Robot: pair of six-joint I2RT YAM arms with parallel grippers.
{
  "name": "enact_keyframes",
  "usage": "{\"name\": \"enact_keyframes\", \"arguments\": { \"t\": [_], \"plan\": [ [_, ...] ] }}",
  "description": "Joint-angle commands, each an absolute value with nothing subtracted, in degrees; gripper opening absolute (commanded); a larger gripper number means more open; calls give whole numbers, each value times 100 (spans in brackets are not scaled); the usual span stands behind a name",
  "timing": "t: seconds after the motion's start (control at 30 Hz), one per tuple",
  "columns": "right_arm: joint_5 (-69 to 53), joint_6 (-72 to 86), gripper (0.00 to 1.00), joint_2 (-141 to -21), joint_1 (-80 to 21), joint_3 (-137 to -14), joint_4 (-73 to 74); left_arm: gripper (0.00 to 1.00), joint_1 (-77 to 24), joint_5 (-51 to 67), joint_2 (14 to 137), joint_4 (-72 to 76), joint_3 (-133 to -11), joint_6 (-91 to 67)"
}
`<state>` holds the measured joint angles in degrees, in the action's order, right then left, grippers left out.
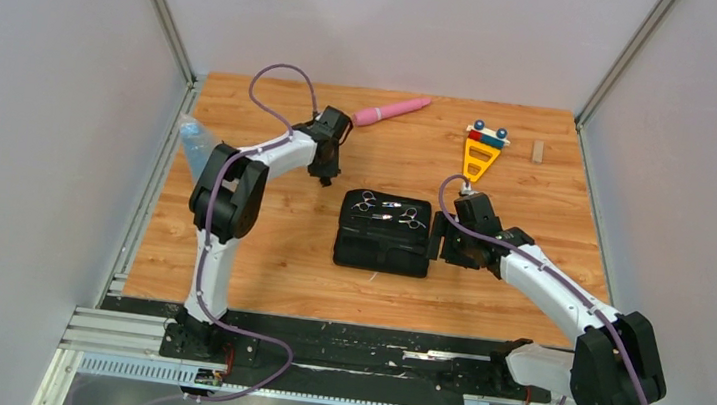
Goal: Sort the hair-cutting tools
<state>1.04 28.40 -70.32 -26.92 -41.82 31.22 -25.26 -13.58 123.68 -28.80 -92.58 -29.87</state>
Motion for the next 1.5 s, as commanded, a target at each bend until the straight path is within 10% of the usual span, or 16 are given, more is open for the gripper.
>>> {"name": "enact_keyframes", "arguments": {
  "t": [0.0,0.6,0.77,1.47],
  "plan": [
    [138,2820,68,-6958,-2663,-4315,3103,28,-2505,-946,11943,-3348,-8472,-3176],
    [-166,2900,68,-6916,-2665,-4469,3143,30,-2961,-82,8395,-3956,-4627,-3722],
    [-193,2872,68,-6973,-2667,-4506,3148,63,-2995,-495,7607,-4580,-4774,-4041],
    [-61,2736,69,-6987,-2663,-4456,3099,70,-1899,-1635,8867,-3573,-5597,-5026]
  ]
}}
